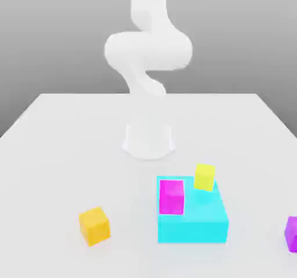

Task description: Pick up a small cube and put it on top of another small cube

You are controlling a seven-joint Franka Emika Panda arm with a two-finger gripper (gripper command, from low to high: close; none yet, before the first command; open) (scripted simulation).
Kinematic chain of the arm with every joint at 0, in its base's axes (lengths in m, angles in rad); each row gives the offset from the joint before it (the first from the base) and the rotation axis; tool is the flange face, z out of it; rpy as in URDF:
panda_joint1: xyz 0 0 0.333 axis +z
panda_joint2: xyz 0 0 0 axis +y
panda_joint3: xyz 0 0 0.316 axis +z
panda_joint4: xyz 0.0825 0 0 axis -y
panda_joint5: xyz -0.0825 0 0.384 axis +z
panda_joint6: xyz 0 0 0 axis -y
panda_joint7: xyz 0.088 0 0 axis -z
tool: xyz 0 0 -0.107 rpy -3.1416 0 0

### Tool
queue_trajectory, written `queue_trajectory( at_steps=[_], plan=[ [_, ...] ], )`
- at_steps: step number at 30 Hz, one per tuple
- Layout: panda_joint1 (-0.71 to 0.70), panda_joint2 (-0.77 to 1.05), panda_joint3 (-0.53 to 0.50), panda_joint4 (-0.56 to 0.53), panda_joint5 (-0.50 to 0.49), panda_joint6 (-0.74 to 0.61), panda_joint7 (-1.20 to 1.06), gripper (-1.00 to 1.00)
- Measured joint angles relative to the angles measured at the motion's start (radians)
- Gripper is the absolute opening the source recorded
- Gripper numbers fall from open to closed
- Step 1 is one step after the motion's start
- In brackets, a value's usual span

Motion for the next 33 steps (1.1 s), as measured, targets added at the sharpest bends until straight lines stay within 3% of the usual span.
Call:
queue_trajectory(
  at_steps=[17, 28, 32, 33],
  plan=[
    [0.248, 0.622, 0.136, 0.004, -0.027, 0.183, -0.366, 0.00],
    [0.395, 1.029, 0.213, 0.008, -0.150, 0.296, -0.525, 0.00],
    [0.441, 1.175, 0.176, 0.033, -0.206, 0.392, -0.504, 0.00],
    [0.451, 1.207, 0.164, 0.039, -0.217, 0.417, -0.497, -1.00]
  ],
)
